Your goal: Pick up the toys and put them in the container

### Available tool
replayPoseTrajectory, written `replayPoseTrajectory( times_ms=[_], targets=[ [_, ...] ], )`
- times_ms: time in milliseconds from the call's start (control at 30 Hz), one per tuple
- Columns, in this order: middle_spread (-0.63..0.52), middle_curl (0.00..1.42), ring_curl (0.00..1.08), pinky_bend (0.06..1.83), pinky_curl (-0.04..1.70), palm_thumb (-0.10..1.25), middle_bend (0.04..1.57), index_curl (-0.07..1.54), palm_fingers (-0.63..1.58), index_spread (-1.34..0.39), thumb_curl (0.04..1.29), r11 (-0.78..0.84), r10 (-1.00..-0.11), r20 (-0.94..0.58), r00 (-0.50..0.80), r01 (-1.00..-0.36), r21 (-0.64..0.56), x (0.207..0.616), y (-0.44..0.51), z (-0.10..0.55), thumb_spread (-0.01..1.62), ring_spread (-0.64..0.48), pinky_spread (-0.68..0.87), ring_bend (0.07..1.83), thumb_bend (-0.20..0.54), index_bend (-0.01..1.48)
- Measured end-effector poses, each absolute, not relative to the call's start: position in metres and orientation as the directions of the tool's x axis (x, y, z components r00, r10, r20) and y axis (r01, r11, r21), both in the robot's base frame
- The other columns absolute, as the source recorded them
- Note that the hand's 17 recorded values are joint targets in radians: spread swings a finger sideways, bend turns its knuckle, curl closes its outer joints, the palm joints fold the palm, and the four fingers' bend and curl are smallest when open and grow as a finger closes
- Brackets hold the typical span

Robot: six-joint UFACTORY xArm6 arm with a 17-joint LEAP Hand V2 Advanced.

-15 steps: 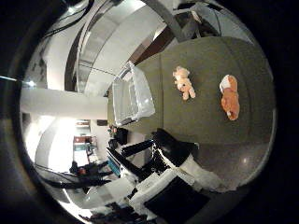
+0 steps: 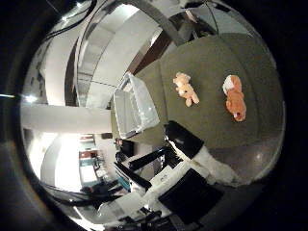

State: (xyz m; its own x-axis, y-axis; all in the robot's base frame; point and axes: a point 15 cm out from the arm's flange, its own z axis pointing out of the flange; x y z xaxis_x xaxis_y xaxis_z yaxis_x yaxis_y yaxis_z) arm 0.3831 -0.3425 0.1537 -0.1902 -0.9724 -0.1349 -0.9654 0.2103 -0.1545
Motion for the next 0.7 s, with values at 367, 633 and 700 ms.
replayPoseTrajectory(
  times_ms=[367,633,700],
  targets=[
    [0.23,0.33,0.27,0.62,0.07,0.58,0.21,0.27,0.14,-0.12,0.33,0.412,-0.904,-0.175,-0.390,-0.904,-0.115,0.405,-0.362,0.129,1.08,0.22,0.34,0.36,-0.027,0.15],
    [0.26,0.33,0.26,0.64,0.08,0.57,0.21,0.26,0.06,-0.08,0.34,0.508,-0.854,-0.178,-0.489,-0.857,-0.087,0.425,-0.389,0.074,1.08,0.26,0.35,0.38,-0.023,0.16],
    [0.26,0.33,0.26,0.64,0.08,0.56,0.21,0.27,0.06,-0.08,0.33,0.525,-0.844,-0.180,-0.505,-0.847,-0.081,0.429,-0.396,0.057,1.08,0.26,0.35,0.39,-0.026,0.16]
  ],
)
